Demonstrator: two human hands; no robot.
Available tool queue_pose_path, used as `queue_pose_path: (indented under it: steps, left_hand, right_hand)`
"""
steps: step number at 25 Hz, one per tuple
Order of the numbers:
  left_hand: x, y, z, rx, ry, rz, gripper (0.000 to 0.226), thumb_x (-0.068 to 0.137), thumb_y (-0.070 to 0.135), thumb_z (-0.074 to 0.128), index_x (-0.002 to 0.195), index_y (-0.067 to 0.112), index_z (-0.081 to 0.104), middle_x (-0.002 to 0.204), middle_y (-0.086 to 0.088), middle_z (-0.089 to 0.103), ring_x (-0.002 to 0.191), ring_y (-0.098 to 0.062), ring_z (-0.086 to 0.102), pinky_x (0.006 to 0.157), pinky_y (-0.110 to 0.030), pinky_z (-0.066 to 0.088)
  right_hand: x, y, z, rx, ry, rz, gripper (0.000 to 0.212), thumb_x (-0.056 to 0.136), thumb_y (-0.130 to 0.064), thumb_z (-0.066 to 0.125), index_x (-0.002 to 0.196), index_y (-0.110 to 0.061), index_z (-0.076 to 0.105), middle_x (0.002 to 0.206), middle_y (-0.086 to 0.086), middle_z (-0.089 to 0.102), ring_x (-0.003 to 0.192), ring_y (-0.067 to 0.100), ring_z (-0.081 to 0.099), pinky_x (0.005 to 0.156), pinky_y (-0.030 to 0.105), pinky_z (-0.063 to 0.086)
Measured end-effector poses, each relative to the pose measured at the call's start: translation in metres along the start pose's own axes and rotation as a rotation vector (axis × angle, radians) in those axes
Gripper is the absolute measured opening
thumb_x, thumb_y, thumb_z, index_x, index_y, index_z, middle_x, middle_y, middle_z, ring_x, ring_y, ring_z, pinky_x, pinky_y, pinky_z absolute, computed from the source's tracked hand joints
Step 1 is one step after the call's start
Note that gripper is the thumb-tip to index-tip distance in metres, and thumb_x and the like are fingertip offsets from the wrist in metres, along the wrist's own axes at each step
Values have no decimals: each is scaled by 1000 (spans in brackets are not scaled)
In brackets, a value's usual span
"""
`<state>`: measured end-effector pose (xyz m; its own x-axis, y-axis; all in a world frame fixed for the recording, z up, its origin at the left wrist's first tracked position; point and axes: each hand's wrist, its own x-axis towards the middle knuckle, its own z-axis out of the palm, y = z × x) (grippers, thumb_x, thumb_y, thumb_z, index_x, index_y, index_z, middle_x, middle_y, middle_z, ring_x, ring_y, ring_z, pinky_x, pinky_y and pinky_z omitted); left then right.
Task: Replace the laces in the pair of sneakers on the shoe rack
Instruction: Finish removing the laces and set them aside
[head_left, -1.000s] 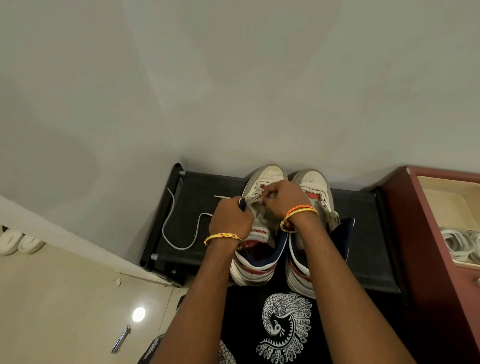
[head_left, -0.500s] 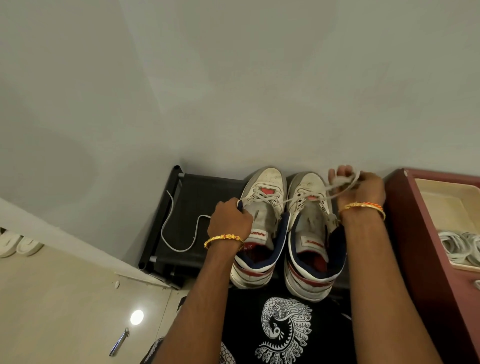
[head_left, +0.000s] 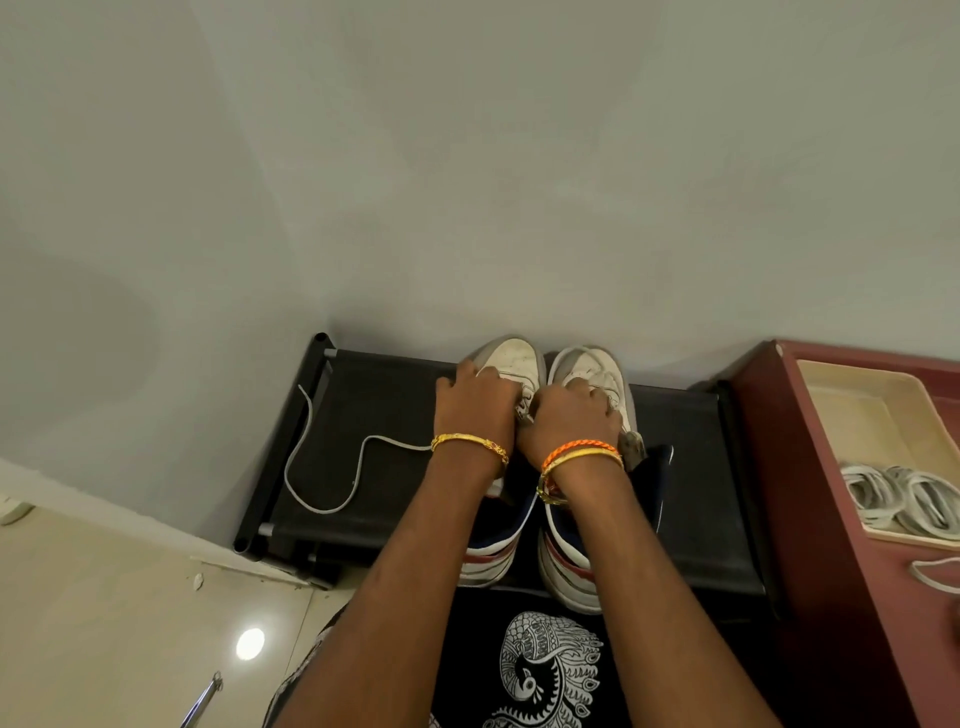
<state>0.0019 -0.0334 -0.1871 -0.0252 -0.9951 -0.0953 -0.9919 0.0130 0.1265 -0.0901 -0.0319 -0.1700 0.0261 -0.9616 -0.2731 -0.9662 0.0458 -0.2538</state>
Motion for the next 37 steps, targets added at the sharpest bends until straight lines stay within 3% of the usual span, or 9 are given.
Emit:
queue_pose_path:
  steps: [6, 10, 16, 20, 22, 25, 30, 33, 37]
  left_hand:
    - [7, 0, 4, 93, -96, -2, 41, 92, 27, 57, 132, 24, 52, 141, -11, 40, 134, -32, 29, 106, -50, 30]
    - [6, 0, 4, 2, -58, -39, 36, 93, 27, 56, 128, 21, 55, 139, -11, 42, 127, -31, 40, 102, -45, 39]
    - [6, -14, 1, -803, 138, -475, 13, 90, 17, 59, 99, 11, 66, 106, -6, 65, 95, -21, 62, 76, -28, 49]
    - [17, -41, 12, -1375, -149, -788, 13, 96, 8, 46, 103, 10, 57, 88, -4, 57, 69, -11, 64, 47, -10, 46]
    - [20, -52, 18, -1509, -181, -845, 17, 97, 8, 42, 87, 10, 56, 92, -8, 55, 66, -14, 55, 58, -21, 48]
    - [21, -52, 9, -1315, -9, -676, 21, 93, 18, 47, 73, 20, 52, 82, -1, 56, 82, -20, 55, 78, -32, 45]
    - [-8, 2, -16, 7, -93, -114, 32, 89, 40, 53, 119, 32, 59, 130, -2, 49, 127, -27, 35, 106, -51, 22]
    - [-5, 28, -5, 57, -141, -138, 36, 94, 32, 49, 128, 22, 53, 140, -9, 42, 133, -31, 28, 108, -54, 18]
    - [-3, 17, -1, -158, 61, -246, 26, 93, 24, 52, 116, 21, 64, 136, -4, 43, 125, -25, 36, 101, -44, 26]
  right_hand:
    - [11, -1, 2, 209, -39, 143, 35, 85, -34, 58, 108, -7, 60, 112, 15, 63, 115, 35, 50, 91, 40, 48]
    - [21, 5, 5, 250, -39, 202, 39, 85, -36, 59, 111, -7, 59, 114, 14, 62, 114, 35, 53, 91, 40, 48]
    - [27, 22, 3, 470, -146, 207, 22, 77, -23, 69, 88, -4, 69, 75, 7, 63, 74, 23, 59, 69, 29, 50]
    - [23, 23, -1, 532, -156, 218, 15, 76, -15, 68, 65, -9, 61, 60, 3, 55, 58, 17, 51, 51, 20, 37]
    - [23, 23, 0, 544, -157, 219, 19, 76, -14, 68, 61, -10, 58, 59, 3, 54, 56, 15, 50, 50, 19, 36]
    - [22, 24, -2, 568, -174, 217, 16, 76, -14, 69, 64, -8, 60, 60, 3, 55, 56, 14, 49, 48, 19, 34]
    - [22, 28, -9, 668, -234, 206, 15, 75, -7, 69, 62, -6, 61, 62, 3, 57, 62, 19, 52, 49, 22, 37]
    - [23, 31, -9, 676, -254, 181, 16, 77, -7, 67, 62, -8, 62, 66, 2, 59, 63, 15, 52, 50, 21, 37]
    - [25, 32, -6, 690, -242, 187, 13, 75, -8, 70, 64, -7, 64, 67, 1, 59, 63, 12, 51, 51, 22, 37]
